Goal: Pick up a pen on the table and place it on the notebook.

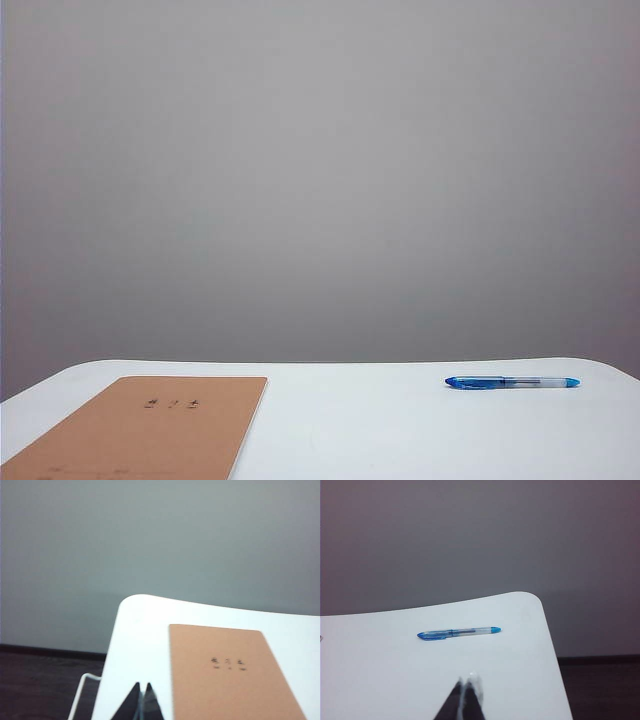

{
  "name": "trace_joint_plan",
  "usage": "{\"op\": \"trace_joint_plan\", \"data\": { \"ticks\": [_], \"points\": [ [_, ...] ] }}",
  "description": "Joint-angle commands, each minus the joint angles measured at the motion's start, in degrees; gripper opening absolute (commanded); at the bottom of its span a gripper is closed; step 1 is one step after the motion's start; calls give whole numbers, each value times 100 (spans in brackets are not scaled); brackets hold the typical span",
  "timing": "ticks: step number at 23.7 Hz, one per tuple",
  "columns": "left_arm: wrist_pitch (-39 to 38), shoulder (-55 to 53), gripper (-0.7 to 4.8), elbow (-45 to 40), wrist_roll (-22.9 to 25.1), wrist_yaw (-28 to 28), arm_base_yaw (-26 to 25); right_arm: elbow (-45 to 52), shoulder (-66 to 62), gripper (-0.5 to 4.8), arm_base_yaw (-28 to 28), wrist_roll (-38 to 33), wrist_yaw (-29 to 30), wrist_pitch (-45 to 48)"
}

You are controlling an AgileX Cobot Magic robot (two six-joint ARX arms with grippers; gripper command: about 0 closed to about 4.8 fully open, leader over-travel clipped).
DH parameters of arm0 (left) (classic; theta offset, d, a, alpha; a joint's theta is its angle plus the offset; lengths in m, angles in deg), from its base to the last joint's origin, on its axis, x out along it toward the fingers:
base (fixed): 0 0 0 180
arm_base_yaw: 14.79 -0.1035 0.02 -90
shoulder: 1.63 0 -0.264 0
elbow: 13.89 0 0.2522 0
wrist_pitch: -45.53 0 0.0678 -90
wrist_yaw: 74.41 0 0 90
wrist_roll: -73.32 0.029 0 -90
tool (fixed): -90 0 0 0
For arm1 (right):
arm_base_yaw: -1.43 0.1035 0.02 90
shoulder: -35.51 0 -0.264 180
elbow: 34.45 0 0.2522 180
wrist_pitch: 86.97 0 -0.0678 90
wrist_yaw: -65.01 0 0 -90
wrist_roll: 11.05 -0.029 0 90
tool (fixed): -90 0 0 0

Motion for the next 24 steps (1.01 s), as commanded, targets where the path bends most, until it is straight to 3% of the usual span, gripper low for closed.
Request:
{"op": "trace_joint_plan", "data": {
  "ticks": [1, 5, 8, 11, 14, 18, 21, 24],
  "points": [
    [116, 0, -5, 15, -2, -109, -4, 35, 15, -8, -2, -22, -13, 94],
    [116, 2, -5, 15, -173, -109, -4, 35, 17, -8, -4, -22, -68, 205],
    [210, 2, -5, 46, -874, -138, -4, 35, 17, -8, -4, -44, -308, 514],
    [409, 0, -5, 289, -883, -264, -4, 35, 15, -8, 7, -216, -291, 1174],
    [415, -111, -5, 693, -874, -378, -4, 33, 4, -9, -26, -214, -1147, 2006],
    [417, -682, -5, 1093, -850, -540, -4, -66, -4, -9, -31, -221, -1241, 2688],
    [431, -1644, -5, 2090, -516, -581, -4, -715, -146, -9, -90, -94, -1543, 2750],
    [350, -2664, -5, 3067, -186, -579, -4, -1486, -940, -9, -339, 184, -1408, 2754]
  ]
}}
